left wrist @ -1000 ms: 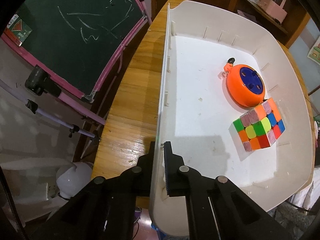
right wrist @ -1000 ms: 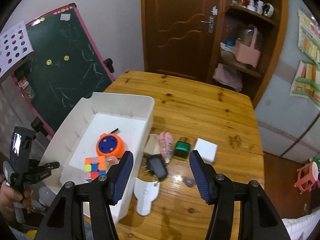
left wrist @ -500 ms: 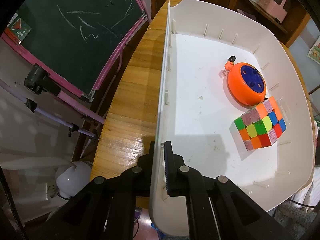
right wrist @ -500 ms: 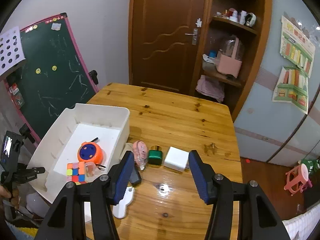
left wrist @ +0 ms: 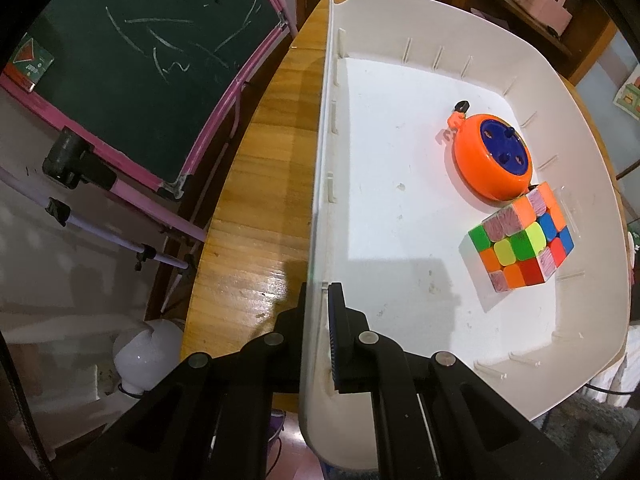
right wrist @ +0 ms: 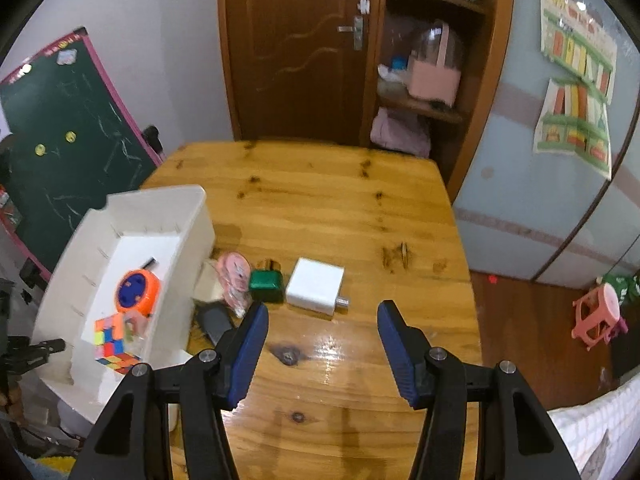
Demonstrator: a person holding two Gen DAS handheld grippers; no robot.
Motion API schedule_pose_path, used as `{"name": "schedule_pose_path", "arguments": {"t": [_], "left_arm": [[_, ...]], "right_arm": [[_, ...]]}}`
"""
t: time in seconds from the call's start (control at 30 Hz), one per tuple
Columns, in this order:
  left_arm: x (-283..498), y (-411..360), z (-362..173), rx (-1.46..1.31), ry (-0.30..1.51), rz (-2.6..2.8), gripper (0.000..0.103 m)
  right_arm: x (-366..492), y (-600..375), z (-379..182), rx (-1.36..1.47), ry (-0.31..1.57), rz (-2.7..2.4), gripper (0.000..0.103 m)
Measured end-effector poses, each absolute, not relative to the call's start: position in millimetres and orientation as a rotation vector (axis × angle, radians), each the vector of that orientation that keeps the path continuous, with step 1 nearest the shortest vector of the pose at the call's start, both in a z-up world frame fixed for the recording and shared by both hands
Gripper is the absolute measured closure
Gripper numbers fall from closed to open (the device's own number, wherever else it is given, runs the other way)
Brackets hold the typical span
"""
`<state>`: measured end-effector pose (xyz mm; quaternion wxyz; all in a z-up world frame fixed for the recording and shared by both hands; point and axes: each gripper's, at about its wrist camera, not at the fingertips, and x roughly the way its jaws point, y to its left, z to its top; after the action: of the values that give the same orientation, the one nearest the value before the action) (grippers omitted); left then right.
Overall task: Organize rigid objects
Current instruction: 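Close the right gripper on the white charger block and lift it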
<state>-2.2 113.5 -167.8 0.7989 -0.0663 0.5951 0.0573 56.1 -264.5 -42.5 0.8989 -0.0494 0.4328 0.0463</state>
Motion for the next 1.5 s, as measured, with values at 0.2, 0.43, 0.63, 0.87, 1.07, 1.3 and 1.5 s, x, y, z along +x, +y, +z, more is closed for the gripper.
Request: {"name": "schedule_pose_path", "arguments": {"t": [0.2,0.43,0.63,0.87,1.07,1.3,1.5], "left_arm": [[0,116,-170,-0.159,1.297,0.124,0.097],[-1,116,-177,-0.155,1.335,0.140,0.097],[-1,117,-181,-0.163,1.356,0.155,0.097],[2,114,-179,-0.154,1.357,0.167,0.097],[2,115,-176,-0.164,1.351,0.172,0.097],[1,116,-175,-0.173,1.347,0.171,0.097],[0,116,-174,-0.177,1.339,0.169,0.097]], "right_arm": [[85,-266,-94,-0.043,1.012,0.120,0.045],[120,-256,-134,-0.037,1.065,0.149,0.045],[142,-247,-155,-0.113,1.078,0.143,0.043],[151,-242,-162,-0.209,1.034,0.117,0.040],[157,-254,-174,-0.142,1.049,0.075,0.040],[151,-264,-175,-0.028,1.012,0.091,0.045],[139,-275,-167,0.048,0.981,0.129,0.045]]}}
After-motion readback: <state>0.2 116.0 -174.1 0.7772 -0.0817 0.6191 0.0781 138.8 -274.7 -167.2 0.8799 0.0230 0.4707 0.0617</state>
